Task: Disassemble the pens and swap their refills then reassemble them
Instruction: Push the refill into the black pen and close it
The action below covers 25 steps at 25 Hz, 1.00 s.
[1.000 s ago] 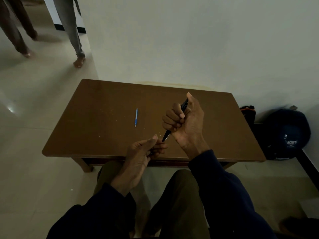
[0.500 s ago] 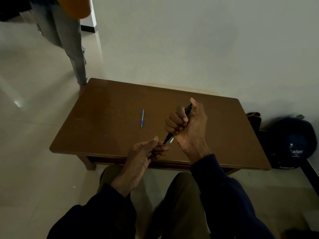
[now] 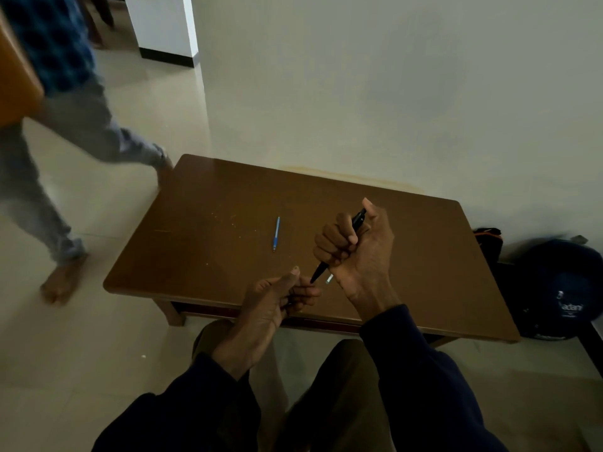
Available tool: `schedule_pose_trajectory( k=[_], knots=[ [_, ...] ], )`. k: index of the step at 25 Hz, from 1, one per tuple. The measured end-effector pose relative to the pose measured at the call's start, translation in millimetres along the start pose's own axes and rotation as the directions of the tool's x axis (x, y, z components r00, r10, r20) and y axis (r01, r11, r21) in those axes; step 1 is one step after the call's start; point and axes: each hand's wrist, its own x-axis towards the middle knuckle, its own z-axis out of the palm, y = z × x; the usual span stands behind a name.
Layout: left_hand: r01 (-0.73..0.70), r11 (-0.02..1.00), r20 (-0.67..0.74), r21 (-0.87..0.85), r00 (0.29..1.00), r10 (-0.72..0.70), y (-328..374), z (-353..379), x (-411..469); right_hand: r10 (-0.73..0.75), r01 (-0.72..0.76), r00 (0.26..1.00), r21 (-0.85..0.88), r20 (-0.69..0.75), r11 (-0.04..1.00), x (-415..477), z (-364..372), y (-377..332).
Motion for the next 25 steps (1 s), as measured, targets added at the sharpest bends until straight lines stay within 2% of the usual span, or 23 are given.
schedule_pose_trajectory(
  k=[11, 25],
  knots=[
    [-0.001, 1.0, -0.032, 0.012, 0.999, 0.002, 6.2, 6.6, 1.3, -0.02, 0.019, 1.0, 0.025, 0.014, 0.999, 0.9, -3.2, -3.6],
    [0.005, 0.999, 0.025, 0.053, 1.0, -0.007, -1.4, 7.9, 0.0, -0.043, 0.042, 0.998, -0.034, -0.051, 0.999, -12.4, -0.5, -7.1]
  ],
)
